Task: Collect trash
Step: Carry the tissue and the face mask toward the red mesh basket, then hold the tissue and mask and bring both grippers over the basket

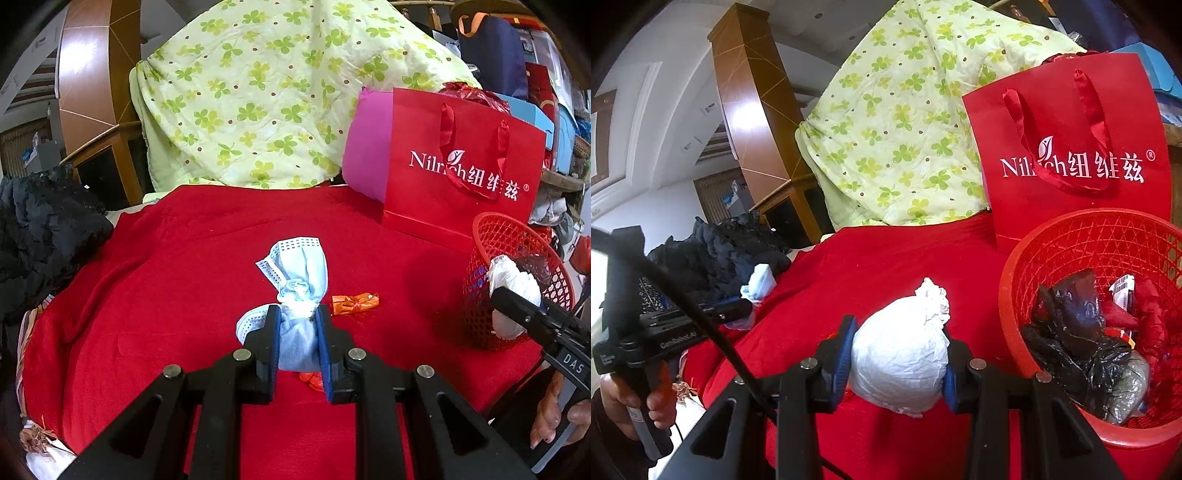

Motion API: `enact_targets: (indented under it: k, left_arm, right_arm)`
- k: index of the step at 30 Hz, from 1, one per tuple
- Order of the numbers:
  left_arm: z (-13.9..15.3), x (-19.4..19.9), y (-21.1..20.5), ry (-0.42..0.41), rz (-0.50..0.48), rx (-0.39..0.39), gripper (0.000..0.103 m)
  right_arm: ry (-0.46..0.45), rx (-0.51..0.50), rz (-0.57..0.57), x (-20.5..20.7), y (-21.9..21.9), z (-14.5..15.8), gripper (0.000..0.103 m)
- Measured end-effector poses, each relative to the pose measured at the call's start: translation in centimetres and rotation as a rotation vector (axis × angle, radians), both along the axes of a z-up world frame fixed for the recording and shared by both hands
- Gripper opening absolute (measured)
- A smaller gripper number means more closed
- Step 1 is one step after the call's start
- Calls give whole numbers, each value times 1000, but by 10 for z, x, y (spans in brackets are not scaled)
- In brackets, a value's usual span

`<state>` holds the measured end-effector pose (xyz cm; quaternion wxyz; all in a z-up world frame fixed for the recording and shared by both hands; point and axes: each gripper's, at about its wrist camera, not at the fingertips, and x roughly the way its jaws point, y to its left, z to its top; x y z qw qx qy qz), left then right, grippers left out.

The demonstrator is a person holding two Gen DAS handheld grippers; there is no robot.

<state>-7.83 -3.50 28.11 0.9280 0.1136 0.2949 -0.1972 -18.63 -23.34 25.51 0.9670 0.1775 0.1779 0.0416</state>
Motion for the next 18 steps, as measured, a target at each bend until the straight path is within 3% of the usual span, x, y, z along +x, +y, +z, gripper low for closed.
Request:
enact_targets:
  k: [18]
  left_arm:
    - [-5, -1, -17, 13, -25, 45, 20]
  right_arm:
    - [-44, 25, 10, -7, -2, 5, 43]
